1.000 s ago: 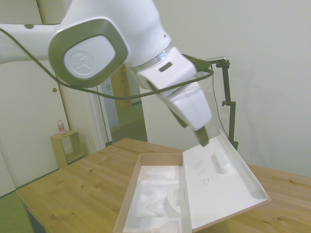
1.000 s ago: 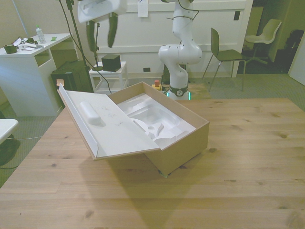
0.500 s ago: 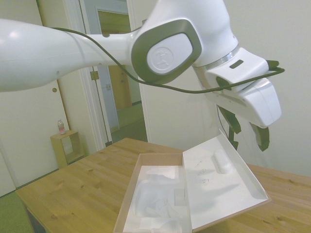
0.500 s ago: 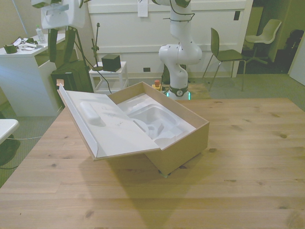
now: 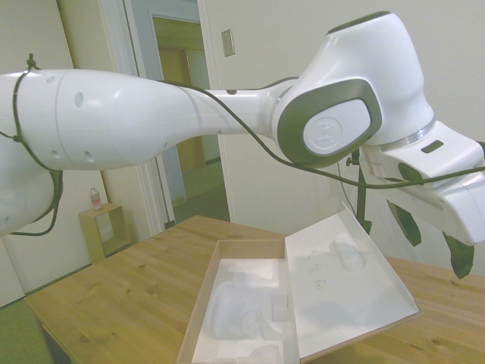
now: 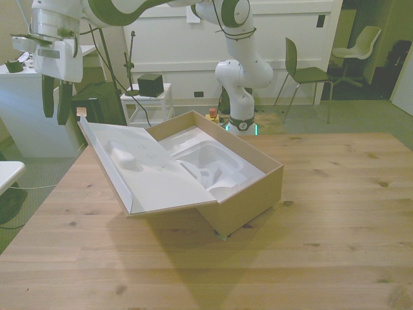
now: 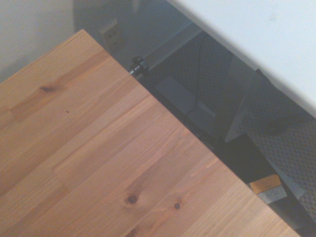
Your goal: Close the box
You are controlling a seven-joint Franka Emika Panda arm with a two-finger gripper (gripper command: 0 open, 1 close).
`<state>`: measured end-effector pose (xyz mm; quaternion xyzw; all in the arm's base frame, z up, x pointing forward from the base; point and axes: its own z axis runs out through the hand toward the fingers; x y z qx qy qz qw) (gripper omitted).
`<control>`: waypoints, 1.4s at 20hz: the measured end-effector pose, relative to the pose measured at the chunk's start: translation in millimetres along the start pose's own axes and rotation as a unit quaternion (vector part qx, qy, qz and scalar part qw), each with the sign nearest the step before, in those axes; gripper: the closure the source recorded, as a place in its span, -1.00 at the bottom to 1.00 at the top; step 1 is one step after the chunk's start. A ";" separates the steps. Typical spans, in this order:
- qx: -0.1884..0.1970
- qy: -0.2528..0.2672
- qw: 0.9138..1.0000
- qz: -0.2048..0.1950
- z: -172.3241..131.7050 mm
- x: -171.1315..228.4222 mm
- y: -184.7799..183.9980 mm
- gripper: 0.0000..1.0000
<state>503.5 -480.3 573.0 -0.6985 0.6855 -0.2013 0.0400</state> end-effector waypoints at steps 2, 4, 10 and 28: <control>-0.003 -0.009 1.000 0.000 15.2 -2.8 -3.8 -1.00; -0.008 -0.018 1.000 0.000 31.3 -6.7 -7.0 -1.00; -0.007 -0.066 0.998 0.000 59.5 -27.5 -17.9 -1.00; 0.034 -0.186 0.958 -0.216 -46.9 -310.5 -29.1 -1.00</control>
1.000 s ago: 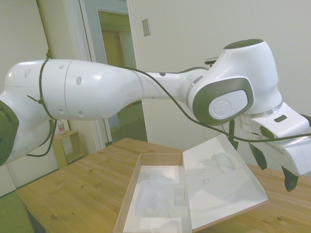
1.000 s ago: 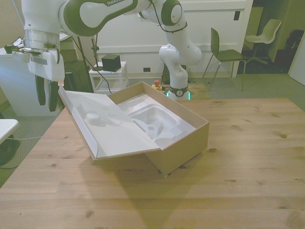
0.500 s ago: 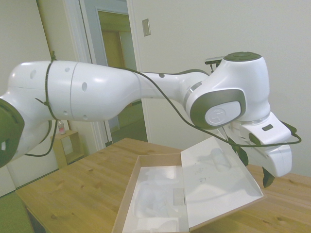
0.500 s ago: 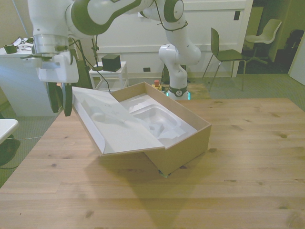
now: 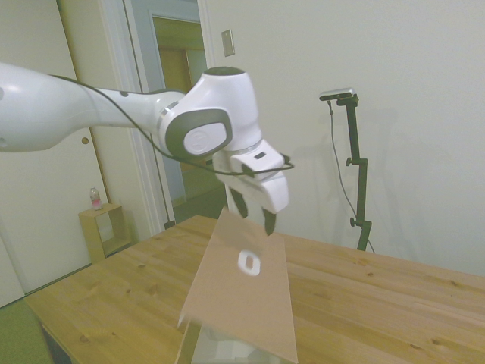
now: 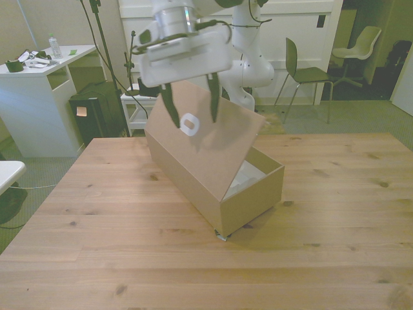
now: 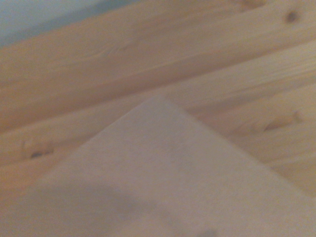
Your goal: Close the box
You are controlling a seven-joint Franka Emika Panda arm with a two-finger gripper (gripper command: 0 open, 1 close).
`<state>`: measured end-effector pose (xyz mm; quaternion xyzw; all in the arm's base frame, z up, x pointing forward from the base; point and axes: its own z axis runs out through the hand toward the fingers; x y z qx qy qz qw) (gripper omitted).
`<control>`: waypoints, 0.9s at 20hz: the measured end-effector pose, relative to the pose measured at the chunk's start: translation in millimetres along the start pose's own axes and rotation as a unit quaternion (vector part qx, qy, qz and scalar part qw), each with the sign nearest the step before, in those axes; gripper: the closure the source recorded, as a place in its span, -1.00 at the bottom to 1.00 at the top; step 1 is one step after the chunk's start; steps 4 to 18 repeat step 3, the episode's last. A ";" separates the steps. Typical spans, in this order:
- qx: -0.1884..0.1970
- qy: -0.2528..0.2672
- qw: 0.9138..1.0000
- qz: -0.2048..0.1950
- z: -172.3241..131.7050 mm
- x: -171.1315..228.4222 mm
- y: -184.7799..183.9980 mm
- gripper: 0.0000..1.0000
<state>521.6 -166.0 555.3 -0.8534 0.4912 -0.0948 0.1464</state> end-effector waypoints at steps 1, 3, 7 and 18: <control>-0.008 -0.008 1.000 -0.007 8.3 -18.8 1.8 -1.00; -0.021 -0.019 0.999 -0.021 21.7 -52.9 9.7 -1.00; -0.021 -0.019 0.999 -0.021 21.7 -52.9 9.7 -1.00; -0.021 -0.019 0.999 -0.021 21.7 -52.9 9.7 -1.00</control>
